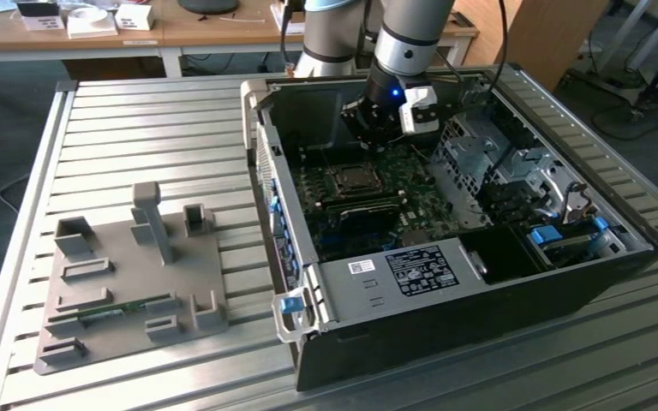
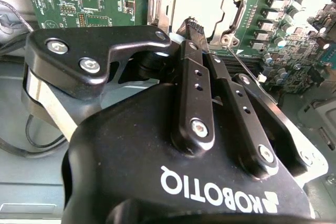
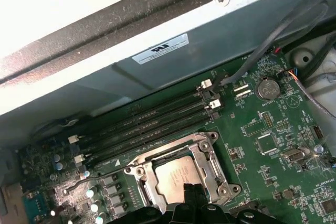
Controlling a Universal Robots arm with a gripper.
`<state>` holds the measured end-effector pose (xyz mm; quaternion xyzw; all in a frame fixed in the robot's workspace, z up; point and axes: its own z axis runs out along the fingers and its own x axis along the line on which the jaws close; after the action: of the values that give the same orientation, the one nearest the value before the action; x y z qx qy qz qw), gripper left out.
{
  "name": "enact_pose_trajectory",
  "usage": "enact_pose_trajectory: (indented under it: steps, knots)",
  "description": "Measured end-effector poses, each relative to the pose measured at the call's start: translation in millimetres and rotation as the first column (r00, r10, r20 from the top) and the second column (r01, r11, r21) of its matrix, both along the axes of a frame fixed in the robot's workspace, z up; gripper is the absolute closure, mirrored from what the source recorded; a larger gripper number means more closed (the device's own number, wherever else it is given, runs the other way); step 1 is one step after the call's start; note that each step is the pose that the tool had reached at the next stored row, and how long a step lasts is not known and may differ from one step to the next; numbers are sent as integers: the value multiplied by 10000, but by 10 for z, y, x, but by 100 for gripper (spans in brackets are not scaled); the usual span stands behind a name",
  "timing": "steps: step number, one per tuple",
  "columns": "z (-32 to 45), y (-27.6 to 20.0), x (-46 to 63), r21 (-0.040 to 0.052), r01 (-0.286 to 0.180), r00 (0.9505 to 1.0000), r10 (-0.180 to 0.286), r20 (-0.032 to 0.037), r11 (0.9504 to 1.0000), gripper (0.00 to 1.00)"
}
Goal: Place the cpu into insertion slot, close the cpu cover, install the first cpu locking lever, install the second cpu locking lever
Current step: 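Close the cpu cover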
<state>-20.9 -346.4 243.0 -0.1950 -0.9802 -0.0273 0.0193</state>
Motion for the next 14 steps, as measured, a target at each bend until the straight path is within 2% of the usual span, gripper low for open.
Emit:
enact_pose_trajectory:
  steps: [4,11,14]
  knots:
    - [0,0,0,1,-443,9990,443,1,9990,89]
    - [0,0,0,2,-469,9989,469,0,9989,89]
    - [0,0,0,4,-712,9975,712,1,9975,89]
